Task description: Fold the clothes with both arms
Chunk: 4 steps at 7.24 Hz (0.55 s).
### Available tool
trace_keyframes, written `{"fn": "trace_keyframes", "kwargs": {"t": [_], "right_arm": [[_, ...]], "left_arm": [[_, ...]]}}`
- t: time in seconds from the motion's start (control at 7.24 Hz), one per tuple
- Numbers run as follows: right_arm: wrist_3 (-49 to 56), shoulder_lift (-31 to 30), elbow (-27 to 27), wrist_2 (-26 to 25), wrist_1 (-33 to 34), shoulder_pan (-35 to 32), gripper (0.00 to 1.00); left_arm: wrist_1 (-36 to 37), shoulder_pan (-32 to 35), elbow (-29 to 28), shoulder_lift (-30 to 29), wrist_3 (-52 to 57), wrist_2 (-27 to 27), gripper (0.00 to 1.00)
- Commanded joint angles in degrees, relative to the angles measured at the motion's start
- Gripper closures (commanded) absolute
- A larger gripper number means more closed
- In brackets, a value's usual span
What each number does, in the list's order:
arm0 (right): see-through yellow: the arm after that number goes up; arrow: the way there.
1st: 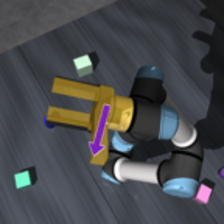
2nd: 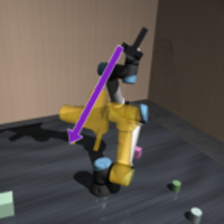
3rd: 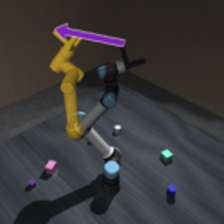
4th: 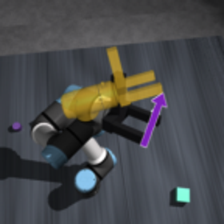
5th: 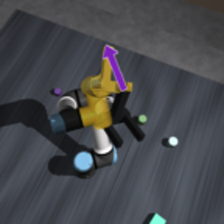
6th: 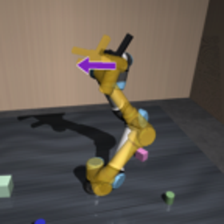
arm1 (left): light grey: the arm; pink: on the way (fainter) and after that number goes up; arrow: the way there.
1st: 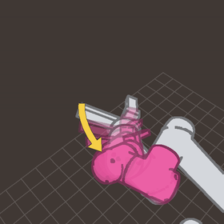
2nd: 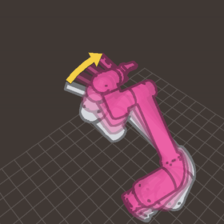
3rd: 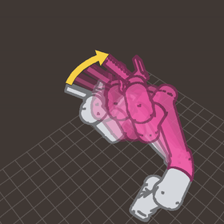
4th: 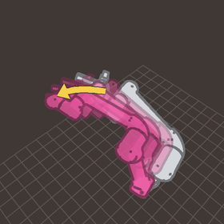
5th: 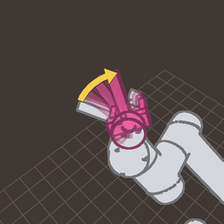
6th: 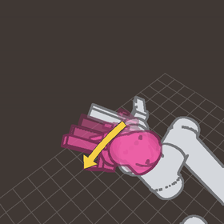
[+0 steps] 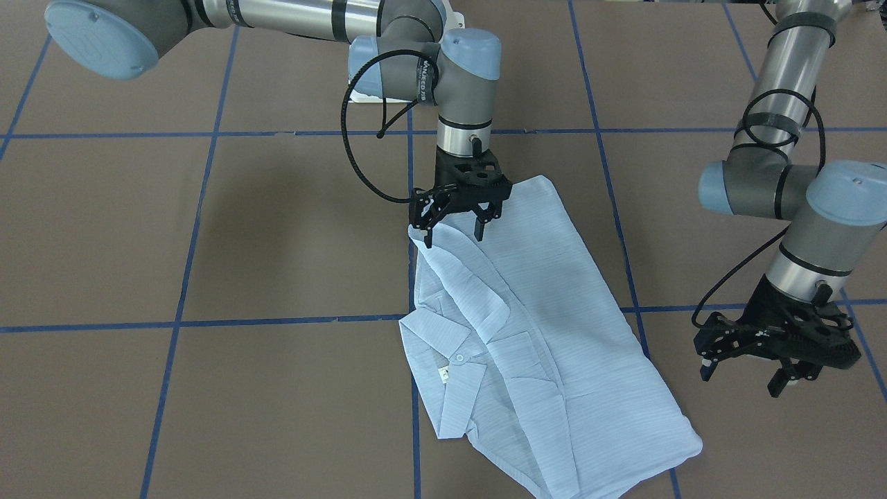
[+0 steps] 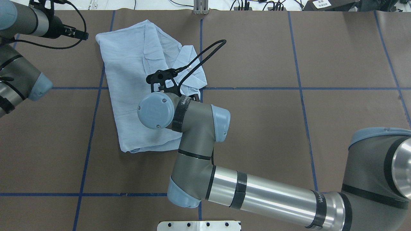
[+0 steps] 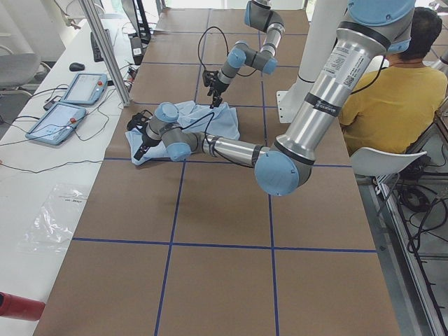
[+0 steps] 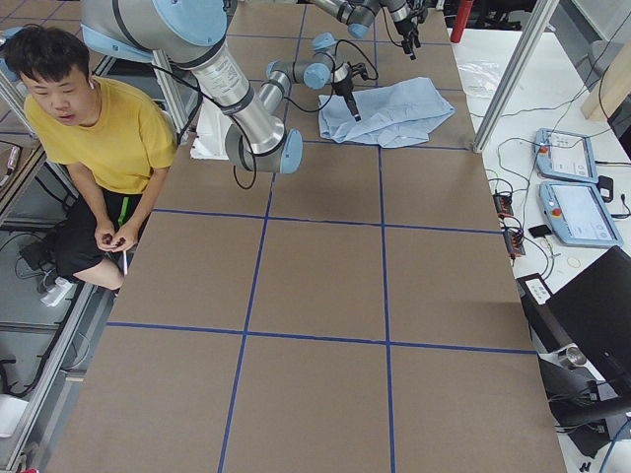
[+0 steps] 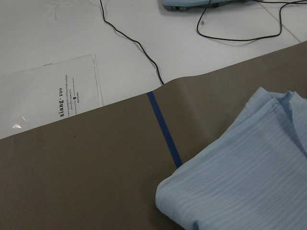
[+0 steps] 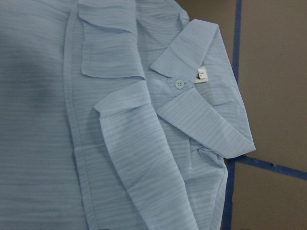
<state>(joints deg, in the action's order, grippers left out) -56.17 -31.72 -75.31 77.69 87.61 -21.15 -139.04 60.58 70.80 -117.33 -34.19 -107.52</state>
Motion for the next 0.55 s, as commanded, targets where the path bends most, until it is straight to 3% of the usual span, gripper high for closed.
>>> {"fn": "trace_keyframes", "kwargs": {"t": [0.0, 0.28, 0.41], "right_arm": [[10.8, 0.3, 1.5, -0.4, 0.0, 2.7, 0.2], [12.6, 0.3, 3.3, -1.2, 0.0, 3.7, 0.28], [12.6, 0.4, 3.9, -1.6, 0.0, 3.8, 0.39]], "left_arm": [[-0.4, 0.1, 0.7, 1.1, -0.1, 0.0, 0.0], [-0.4, 0.2, 0.7, 1.1, -1.0, 0.0, 0.0], [-0.4, 0.2, 0.8, 1.1, -1.1, -0.1, 0.0]]}}
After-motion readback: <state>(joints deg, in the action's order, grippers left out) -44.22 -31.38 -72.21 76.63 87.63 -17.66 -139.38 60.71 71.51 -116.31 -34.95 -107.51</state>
